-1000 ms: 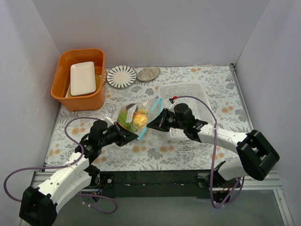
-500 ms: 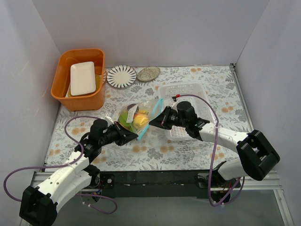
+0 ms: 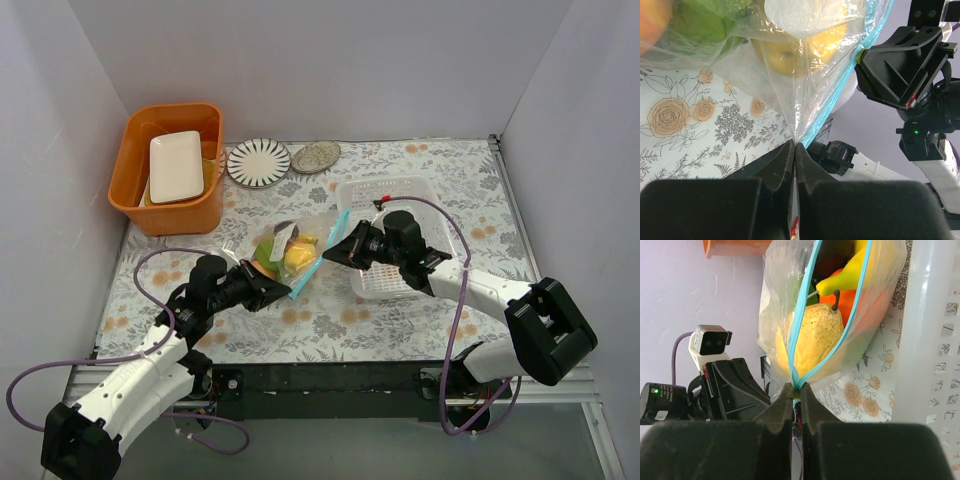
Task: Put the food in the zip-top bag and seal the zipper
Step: Zip the zipper food storage bag at the center of the board.
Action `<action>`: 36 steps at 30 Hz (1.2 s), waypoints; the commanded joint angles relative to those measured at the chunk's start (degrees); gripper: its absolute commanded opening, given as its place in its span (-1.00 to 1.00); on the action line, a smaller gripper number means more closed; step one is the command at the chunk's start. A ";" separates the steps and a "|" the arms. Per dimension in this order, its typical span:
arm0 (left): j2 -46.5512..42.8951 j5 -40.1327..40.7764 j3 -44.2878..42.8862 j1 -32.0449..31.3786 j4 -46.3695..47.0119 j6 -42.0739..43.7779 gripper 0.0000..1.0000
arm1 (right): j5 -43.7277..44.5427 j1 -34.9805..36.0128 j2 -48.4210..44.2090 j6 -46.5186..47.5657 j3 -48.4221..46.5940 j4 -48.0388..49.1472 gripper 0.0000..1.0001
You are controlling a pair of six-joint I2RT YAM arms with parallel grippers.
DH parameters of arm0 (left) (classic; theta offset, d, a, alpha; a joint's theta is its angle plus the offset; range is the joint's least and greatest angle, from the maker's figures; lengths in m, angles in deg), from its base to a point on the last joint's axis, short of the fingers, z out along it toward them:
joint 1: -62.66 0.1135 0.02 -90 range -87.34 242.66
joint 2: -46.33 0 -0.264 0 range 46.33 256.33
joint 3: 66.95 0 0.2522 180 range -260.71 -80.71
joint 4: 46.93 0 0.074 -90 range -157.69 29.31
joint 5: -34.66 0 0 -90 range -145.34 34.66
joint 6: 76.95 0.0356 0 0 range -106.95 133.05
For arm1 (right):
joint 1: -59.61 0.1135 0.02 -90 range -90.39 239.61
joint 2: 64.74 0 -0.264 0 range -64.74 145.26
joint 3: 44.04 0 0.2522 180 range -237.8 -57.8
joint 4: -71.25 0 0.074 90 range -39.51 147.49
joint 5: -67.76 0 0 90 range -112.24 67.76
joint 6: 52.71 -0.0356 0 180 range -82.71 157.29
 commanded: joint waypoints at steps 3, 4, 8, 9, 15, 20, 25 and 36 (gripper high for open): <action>-2.37 1.27 -2.06 0.46 -6.88 1.72 -1.00 | 2.60 -3.26 -0.63 2.80 -1.32 3.27 -0.90; -2.63 1.36 -2.06 0.46 -7.06 1.81 -1.00 | 2.07 -3.43 -0.37 3.15 -1.84 3.10 -0.89; -3.16 1.89 -2.50 0.46 -8.47 3.04 -1.00 | 1.27 -3.61 0.95 5.26 -5.09 0.82 -0.89; -3.07 2.06 -2.76 0.46 -8.99 3.30 -1.00 | 1.54 -3.70 1.13 5.79 -5.36 0.38 -0.89; -2.46 2.06 -3.29 0.46 -9.88 4.27 -1.00 | 1.63 -4.67 1.22 6.49 -5.80 -0.41 -0.88; -3.42 2.15 -3.03 0.46 -10.05 3.92 -1.00 | 0.84 -5.80 1.39 6.85 -6.24 -0.33 -0.88; -3.42 2.06 -3.29 0.46 -10.67 3.92 -1.00 | 0.92 -6.86 1.66 7.11 -6.59 -0.15 -0.88; -2.63 1.10 -4.26 0.46 -11.64 5.77 -1.00 | 1.27 -10.29 2.01 7.29 -5.98 0.20 -0.88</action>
